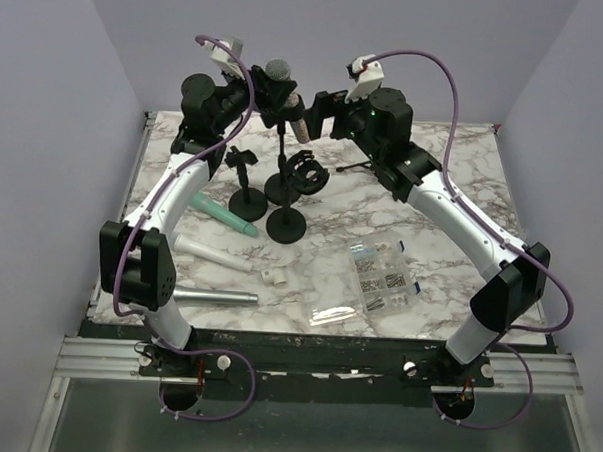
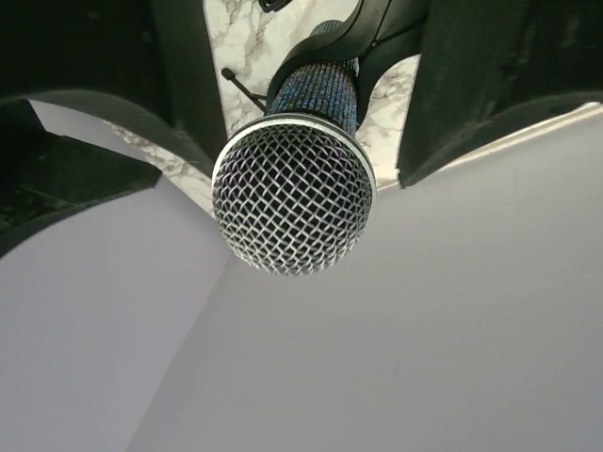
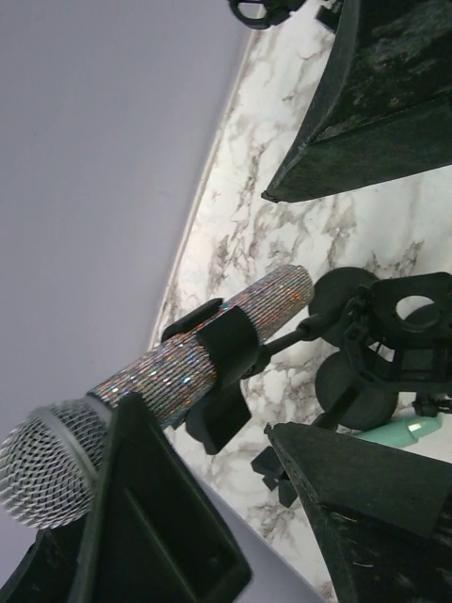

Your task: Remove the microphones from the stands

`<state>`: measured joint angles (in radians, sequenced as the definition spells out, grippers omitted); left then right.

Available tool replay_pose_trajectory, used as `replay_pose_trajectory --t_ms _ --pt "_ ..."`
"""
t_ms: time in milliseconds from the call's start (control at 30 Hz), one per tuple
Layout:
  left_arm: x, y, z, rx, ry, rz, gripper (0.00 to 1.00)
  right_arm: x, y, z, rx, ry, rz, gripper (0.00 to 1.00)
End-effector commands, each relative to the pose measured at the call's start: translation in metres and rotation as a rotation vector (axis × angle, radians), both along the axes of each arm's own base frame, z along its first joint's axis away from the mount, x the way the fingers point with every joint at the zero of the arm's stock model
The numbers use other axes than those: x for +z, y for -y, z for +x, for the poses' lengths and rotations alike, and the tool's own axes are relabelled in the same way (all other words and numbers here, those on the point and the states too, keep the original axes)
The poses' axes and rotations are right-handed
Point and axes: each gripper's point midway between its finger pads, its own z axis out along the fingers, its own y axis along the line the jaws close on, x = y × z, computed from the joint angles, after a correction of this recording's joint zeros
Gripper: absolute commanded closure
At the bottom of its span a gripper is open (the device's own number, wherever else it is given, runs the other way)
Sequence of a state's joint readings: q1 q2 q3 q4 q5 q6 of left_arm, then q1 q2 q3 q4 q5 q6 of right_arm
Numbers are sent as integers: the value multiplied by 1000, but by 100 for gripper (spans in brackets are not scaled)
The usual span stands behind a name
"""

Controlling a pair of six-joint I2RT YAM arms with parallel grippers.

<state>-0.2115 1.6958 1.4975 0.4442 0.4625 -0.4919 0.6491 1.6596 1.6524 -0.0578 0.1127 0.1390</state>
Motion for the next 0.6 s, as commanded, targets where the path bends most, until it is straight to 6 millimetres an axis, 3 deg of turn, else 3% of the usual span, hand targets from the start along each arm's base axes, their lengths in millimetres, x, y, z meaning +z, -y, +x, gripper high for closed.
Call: replay_pose_trajectory --t_ms 0,133,167,400,467,567 --pt "45 1 -36 -68 40 -19 22 29 -21 8 90 126 -32 0" --pt "46 -11 -52 -95 11 -20 2 40 -32 21 104 152 -32 0" --pt "45 -18 -56 -82 11 -12 1 44 -34 23 106 161 -32 0" --pt "11 -86 -88 -23 70 -49 5 42 -69 37 218 167 -48 0" --pt "1 -96 -90 -22 103 -24 8 40 -76 43 232 175 -65 0" --pt "-16 -97 -86 -19 157 55 9 37 -88 48 274 181 -66 0"
